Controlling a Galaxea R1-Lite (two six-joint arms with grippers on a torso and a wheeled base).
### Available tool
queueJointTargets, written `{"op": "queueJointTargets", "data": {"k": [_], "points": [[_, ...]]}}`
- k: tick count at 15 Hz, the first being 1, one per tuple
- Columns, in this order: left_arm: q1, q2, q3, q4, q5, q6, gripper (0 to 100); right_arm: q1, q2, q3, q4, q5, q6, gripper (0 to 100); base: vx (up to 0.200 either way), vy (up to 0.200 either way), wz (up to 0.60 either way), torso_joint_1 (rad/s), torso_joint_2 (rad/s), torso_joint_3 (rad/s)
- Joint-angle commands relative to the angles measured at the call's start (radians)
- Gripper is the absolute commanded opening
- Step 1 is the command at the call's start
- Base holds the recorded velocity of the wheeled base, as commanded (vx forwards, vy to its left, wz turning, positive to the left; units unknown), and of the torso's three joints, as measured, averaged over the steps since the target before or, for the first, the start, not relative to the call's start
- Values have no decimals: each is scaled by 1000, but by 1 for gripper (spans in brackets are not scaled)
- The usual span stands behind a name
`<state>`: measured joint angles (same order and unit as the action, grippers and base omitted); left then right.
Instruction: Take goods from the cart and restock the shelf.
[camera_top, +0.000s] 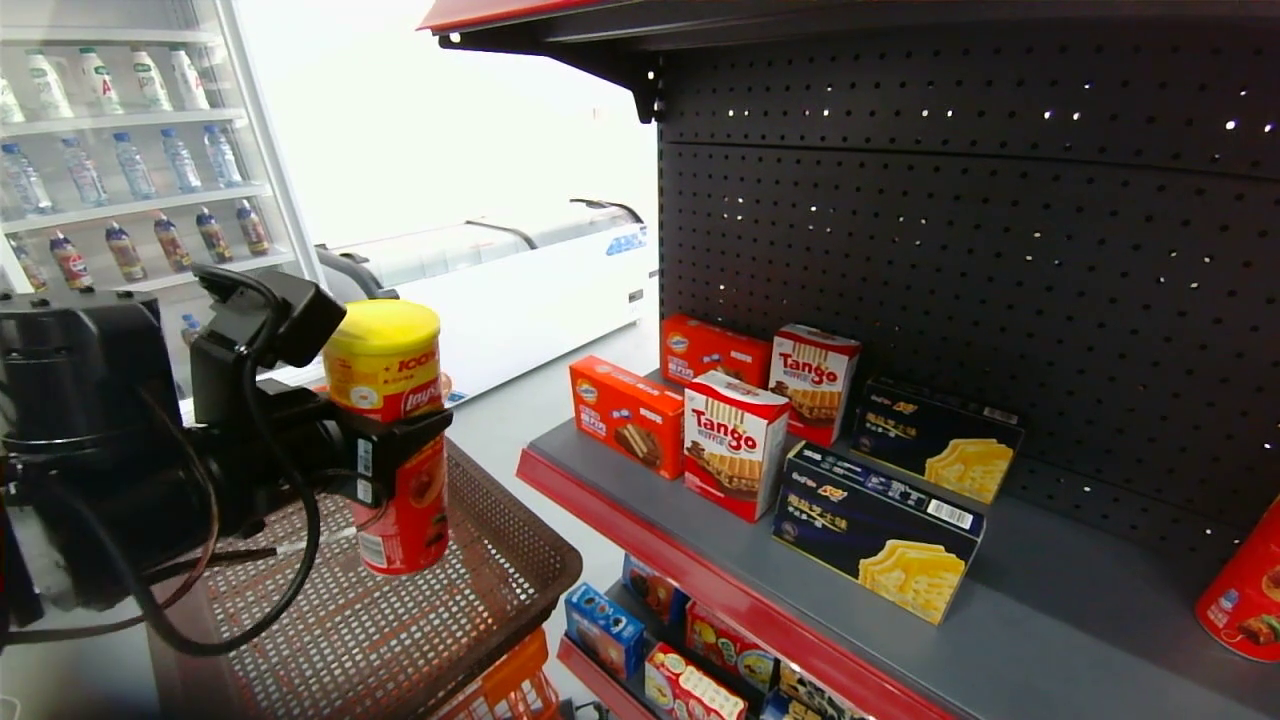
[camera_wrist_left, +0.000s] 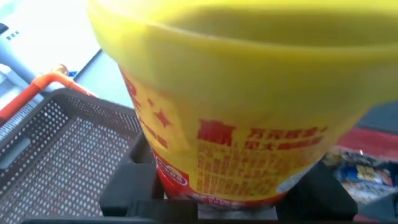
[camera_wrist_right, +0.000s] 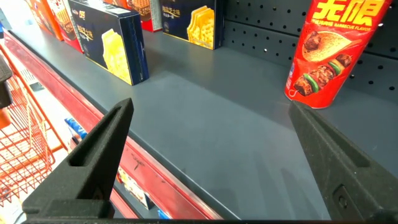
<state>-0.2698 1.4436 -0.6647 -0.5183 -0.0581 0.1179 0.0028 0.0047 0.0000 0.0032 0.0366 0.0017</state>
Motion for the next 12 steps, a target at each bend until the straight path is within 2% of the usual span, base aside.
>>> {"op": "queueJointTargets", "data": {"k": [1,4,6,8,10,12], "points": [[-62,-103,2,37,24,5,0,0,1,0,0,0,0,100,0,0,0,0,0,0],[-144,-121,8,41,60,0,0,0,1,0,0,0,0,100,0,0,0,0,0,0],[-189,-120,10,41,52,-4,0,-1,1,0,0,0,-2,100,0,0,0,0,0,0],[-192,-120,4,41,20,-21,0,0,0,0,0,0,-2,100,0,0,0,0,0,0],[-190,-123,25,44,-69,-55,0,0,1,0,0,0,0,100,0,0,0,0,0,0],[-201,-155,19,92,-88,-72,0,0,1,0,0,0,0,100,0,0,0,0,0,0]]}}
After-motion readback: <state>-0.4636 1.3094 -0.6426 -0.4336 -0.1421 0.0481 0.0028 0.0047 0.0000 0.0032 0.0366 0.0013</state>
